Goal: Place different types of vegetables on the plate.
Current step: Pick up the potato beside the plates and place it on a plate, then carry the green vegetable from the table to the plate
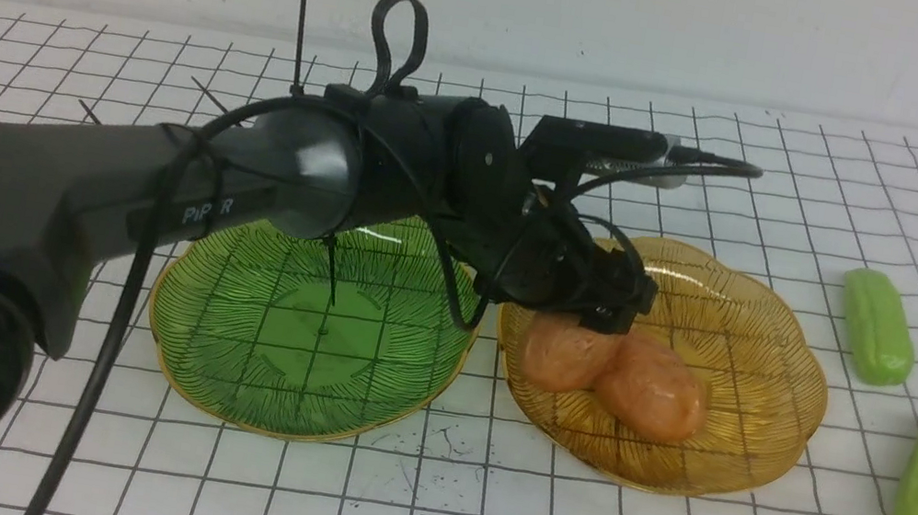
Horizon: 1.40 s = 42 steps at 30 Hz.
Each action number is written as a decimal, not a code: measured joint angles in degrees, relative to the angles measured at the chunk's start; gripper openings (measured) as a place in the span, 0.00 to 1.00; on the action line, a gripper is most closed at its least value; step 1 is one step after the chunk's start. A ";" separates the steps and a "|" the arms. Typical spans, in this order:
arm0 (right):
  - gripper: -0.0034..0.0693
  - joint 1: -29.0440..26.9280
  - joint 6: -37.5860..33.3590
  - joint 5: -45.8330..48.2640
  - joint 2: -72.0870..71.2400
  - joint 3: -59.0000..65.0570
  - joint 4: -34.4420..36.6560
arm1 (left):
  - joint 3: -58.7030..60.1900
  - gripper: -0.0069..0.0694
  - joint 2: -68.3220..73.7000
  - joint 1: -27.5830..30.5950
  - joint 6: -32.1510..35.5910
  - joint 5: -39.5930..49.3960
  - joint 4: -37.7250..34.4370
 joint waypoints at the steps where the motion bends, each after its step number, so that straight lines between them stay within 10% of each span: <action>1: 0.03 0.00 0.00 -0.07 0.00 0.00 0.00 | -0.07 0.81 0.00 0.00 0.00 0.00 0.00; 13: 0.03 0.00 1.98 -5.19 0.12 -0.28 -0.09 | -7.88 0.80 0.00 0.89 0.12 10.22 2.83; 20: 0.03 0.00 12.13 0.24 7.25 -12.73 -14.50 | -17.14 0.21 -4.82 3.44 -0.13 32.83 16.27; 24: 0.03 0.00 17.34 5.68 14.13 -21.40 -22.70 | -17.82 0.10 -10.79 3.72 -0.53 37.19 23.19; 42: 0.03 -11.13 20.22 -1.27 54.95 -35.53 -35.82 | 10.52 0.08 -59.56 3.75 -4.46 31.35 30.20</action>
